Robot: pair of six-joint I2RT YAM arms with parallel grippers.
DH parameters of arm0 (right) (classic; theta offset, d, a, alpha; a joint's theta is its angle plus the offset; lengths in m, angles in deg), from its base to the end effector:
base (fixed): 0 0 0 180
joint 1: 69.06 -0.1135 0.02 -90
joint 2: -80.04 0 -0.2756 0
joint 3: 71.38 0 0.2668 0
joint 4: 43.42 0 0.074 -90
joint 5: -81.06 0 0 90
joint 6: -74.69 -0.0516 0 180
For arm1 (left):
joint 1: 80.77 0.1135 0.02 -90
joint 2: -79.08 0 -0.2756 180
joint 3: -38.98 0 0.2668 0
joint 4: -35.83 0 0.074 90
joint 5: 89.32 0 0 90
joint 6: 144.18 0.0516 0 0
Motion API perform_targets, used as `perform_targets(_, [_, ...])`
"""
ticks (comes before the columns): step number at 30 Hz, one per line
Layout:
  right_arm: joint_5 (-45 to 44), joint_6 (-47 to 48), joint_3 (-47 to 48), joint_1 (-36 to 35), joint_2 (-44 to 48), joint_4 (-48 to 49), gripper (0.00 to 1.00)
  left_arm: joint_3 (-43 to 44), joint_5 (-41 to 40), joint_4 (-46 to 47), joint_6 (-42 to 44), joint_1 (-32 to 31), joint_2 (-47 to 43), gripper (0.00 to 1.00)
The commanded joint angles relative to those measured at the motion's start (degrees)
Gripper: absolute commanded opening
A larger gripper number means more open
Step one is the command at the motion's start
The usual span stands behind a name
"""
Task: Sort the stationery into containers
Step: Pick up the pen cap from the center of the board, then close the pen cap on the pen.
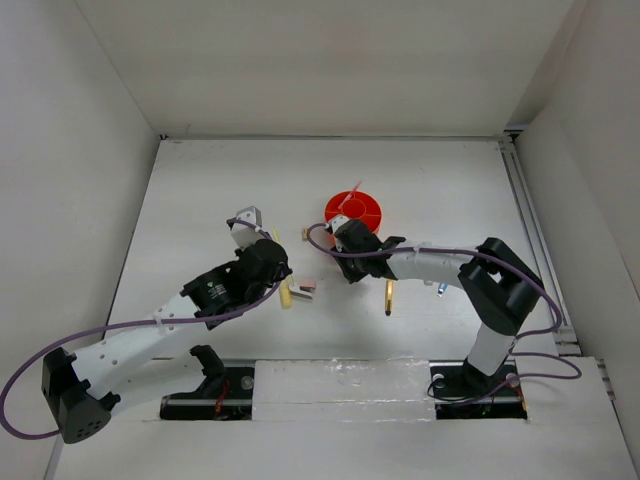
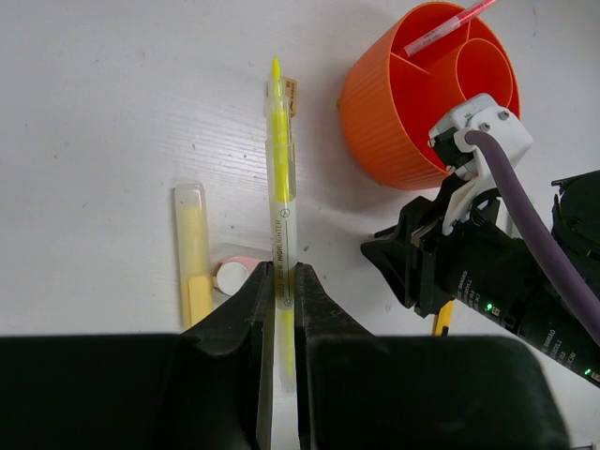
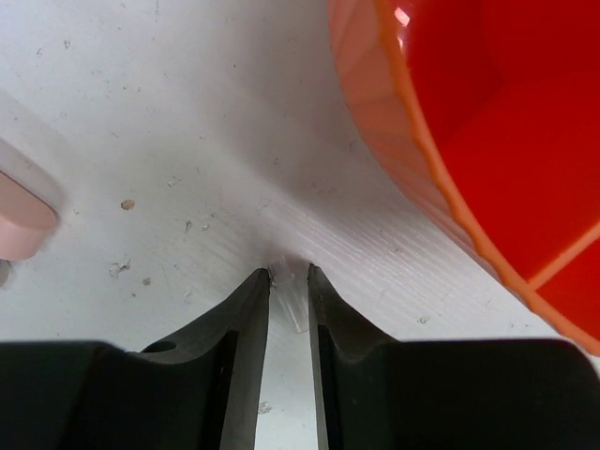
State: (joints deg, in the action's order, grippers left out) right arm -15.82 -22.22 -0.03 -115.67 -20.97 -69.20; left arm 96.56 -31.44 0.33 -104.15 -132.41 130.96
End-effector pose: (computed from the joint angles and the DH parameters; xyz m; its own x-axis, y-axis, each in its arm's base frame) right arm 0.2625 0.2686 0.1489 -0.6428 -0.5061 -0.5750 -0.6018 0.7981 -0.0297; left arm 0.1565 -0.1535 0.2983 -0.4876 -0.4288 -0.7605 0.0068 0.8692 -0.4945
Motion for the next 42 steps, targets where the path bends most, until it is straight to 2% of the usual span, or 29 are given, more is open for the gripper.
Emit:
perform_targets(1, [-2.1,-0.6,-0.3,-0.4,-0.2,-6.6,0.28,0.2,-0.5,0.7,0.7,0.4,-1.1,0.0])
perform_targets(3, [-2.1,-0.6,-0.3,-0.4,-0.2,-6.6,0.26,0.2,-0.5,0.7,0.7,0.4,-1.6,0.0])
perform_targets(6, [-2.1,-1.2,-0.8,-0.4,-0.2,-7.1,0.12,0.2,-0.5,0.7,0.7,0.4,-1.6,0.0])
perform_targets(7, [-2.1,-1.2,-0.8,-0.4,-0.2,-7.1,0.0,0.2,-0.5,0.7,0.7,0.4,-1.6,0.0])
perform_targets(11, [-1.5,-3.2,-0.8,-4.1,4.1,-8.5,0.0,0.7,-0.5,0.2,0.7,0.4,-1.6,0.0])
perform_targets(14, [-3.8,-6.4,-0.1,-4.7,12.8,-9.1,0.0,-0.4,0.6,2.5,1.6,0.4,-2.9,0.0])
perform_targets(16, [-5.2,-8.3,0.7,-4.7,20.5,-4.7,0.0,-3.1,4.6,6.3,3.6,0.4,-3.8,0.0])
perform_targets(18, [-5.9,-10.6,0.7,-1.8,24.5,-0.7,0.0,-5.9,9.6,15.6,8.0,0.4,-4.6,0.0])
perform_targets(20, [-7.7,-16.5,-1.4,0.2,29.6,6.4,0.0,-11.8,19.6,24.2,11.2,0.4,-5.9,0.0])
perform_targets(21, [-10.2,-19.3,-2.4,1.9,31.1,8.5,0.0,-13.9,23.2,33.0,12.7,0.4,-5.9,0.0])
perform_targets(22, [-11.7,-22.3,-4.6,2.5,34.0,10.6,0.0,-17.7,26.5,37.3,14.5,0.4,-5.9,0.0])
perform_targets(23, [-11.7,-26.2,-5.7,3.0,35.3,15.2,0.0,-19.2,32.1,41.0,14.6,0.4,-5.9,0.0])
perform_targets(24, [-12.3,-28.8,-6.5,3.8,36.5,16.3,0.0,-20.6,35.1,47.8,15.5,0.4,-5.4,0.0])
perform_targets(27, [-11.2,-37.0,-12.0,3.8,41.5,24.8,0.0,-23.9,45.9,58.8,16.9,0.4,-2.6,0.0])
perform_targets(30, [-9.7,-38.8,-18.1,3.3,45.4,33.1,0.0,-23.9,54.1,63.7,18.2,0.4,1.4,0.0])
perform_targets(32, [-9.6,-39.3,-19.8,2.8,46.7,34.6,0.0,-23.1,56.8,65.6,19.0,0.4,3.0,0.0])
perform_targets(42, [-9.2,-36.8,-24.4,3.3,49.1,36.7,0.0,-21.3,60.1,66.2,20.9,-0.1,4.8,0.0])
